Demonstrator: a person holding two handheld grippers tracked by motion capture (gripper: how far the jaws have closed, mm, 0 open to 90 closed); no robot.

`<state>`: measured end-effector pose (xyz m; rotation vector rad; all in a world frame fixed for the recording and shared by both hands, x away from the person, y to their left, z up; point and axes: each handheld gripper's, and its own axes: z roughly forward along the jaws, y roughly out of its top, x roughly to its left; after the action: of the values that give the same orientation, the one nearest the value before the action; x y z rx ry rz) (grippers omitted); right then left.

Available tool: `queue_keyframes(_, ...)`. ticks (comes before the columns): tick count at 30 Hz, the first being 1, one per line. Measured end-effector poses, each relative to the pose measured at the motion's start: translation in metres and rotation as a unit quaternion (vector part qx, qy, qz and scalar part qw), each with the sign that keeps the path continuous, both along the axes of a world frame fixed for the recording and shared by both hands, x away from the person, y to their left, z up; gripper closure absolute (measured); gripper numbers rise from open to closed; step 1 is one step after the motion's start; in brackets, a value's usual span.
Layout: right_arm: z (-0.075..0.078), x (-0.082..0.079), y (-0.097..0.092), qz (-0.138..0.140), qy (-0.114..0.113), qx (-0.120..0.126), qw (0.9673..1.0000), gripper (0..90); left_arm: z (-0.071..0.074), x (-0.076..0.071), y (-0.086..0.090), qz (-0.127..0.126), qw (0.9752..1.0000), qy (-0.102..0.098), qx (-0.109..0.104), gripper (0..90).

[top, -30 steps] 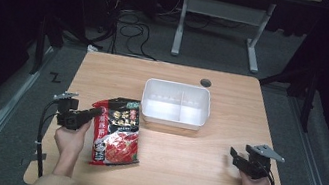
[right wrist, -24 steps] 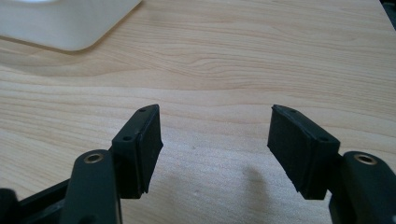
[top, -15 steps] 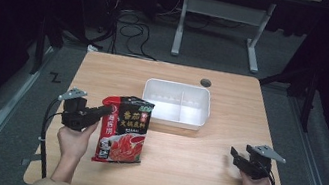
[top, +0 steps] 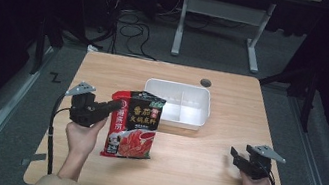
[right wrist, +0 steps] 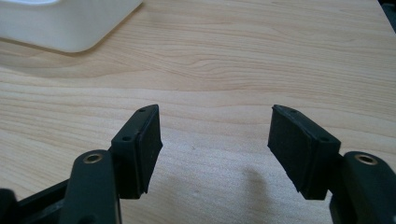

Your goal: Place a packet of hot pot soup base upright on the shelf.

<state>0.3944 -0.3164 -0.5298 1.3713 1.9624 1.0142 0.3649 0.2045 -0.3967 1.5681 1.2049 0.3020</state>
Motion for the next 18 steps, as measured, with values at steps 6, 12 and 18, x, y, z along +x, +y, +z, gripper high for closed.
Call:
queue_keyframes(6, 0.0, 0.0, 0.0, 0.0, 0.0, -0.003, 1.0, 35.2, 0.008, 0.01, -0.006, -0.004, 1.0, -0.005, -0.004, 89.3)
queue_keyframes(12, 0.0, 0.0, 0.0, 0.002, 0.0, -0.003, 1.0, 34.9, 0.013, 0.023, -0.013, -0.003, 0.9999, -0.007, -0.008, 89.3)
queue_keyframes(18, 0.0, 0.0, 0.001, 0.003, 0.0, -0.002, 1.0, 34.6, 0.018, 0.036, -0.02, 0.006, 0.9999, -0.008, -0.013, 89.2)
